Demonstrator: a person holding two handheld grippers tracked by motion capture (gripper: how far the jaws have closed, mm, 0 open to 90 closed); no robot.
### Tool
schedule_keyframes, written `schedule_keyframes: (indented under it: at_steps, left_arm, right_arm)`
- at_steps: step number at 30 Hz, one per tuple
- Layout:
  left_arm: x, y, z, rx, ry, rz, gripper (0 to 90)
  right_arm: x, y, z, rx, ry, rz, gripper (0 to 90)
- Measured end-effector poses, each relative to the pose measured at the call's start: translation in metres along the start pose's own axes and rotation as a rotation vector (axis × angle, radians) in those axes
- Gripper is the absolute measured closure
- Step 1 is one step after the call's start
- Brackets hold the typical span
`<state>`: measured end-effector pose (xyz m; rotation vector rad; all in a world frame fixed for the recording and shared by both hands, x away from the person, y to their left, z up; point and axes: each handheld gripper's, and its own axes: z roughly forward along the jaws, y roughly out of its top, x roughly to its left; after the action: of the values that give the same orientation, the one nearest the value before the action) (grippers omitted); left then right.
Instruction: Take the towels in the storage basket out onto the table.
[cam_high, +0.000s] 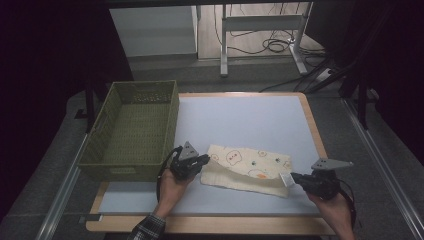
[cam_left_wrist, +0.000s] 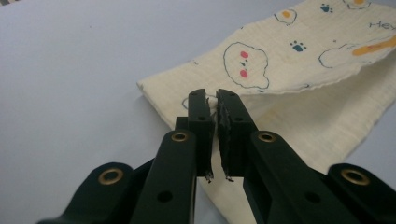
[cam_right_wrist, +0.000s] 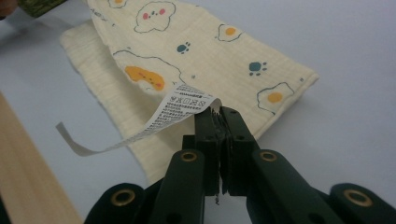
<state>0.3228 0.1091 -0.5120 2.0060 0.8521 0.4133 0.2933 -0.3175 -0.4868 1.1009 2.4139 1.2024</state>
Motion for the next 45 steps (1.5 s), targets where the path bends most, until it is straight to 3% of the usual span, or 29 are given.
schedule_keyframes:
  at_steps: [4, 9, 12, 16, 20, 24, 30, 32, 35, 38, 45]
  left_arm:
    - [-0.001, -0.011, -0.004, 0.003, -0.022, -0.007, 84.6]
    - [-0.005, -0.025, -0.006, 0.041, -0.054, -0.004, 83.7]
    - [-0.009, -0.031, -0.008, 0.077, -0.075, -0.010, 74.9]
    - [-0.010, -0.037, -0.018, 0.074, -0.079, -0.039, 62.8]
    - [-0.010, -0.038, -0.029, 0.068, -0.073, -0.048, 57.3]
    - [-0.009, -0.034, -0.029, 0.068, -0.087, -0.047, 61.5]
    - [-0.018, -0.022, -0.004, 0.096, -0.148, 0.000, 65.6]
    - [-0.023, -0.019, 0.007, 0.120, -0.160, 0.022, 65.2]
    - [-0.027, -0.019, 0.020, 0.181, -0.142, 0.055, 68.2]
    - [-0.024, -0.018, 0.020, 0.173, -0.145, 0.039, 83.5]
    - [-0.026, -0.012, 0.002, 0.140, -0.170, 0.037, 86.4]
  right_arm:
    - [0.006, -0.008, 0.000, 0.008, 0.014, -0.001, 86.6]
    - [0.011, -0.020, 0.004, 0.030, 0.029, 0.001, 86.3]
    - [0.013, -0.025, 0.006, 0.051, 0.042, 0.003, 82.3]
    - [0.014, -0.032, 0.000, 0.069, 0.047, 0.014, 76.3]
    - [0.013, -0.036, -0.011, 0.070, 0.023, 0.017, 73.0]
    - [0.007, -0.036, -0.018, 0.067, -0.005, 0.028, 71.6]
    - [0.002, -0.022, -0.013, 0.053, -0.009, 0.026, 69.6]
    - [0.000, -0.018, -0.009, 0.054, -0.009, 0.021, 69.2]
    - [-0.002, -0.015, -0.005, 0.056, -0.006, 0.027, 68.8]
    - [-0.003, -0.015, -0.005, 0.054, -0.006, 0.026, 67.9]
    - [-0.009, -0.014, -0.019, 0.045, -0.048, 0.030, 66.5]
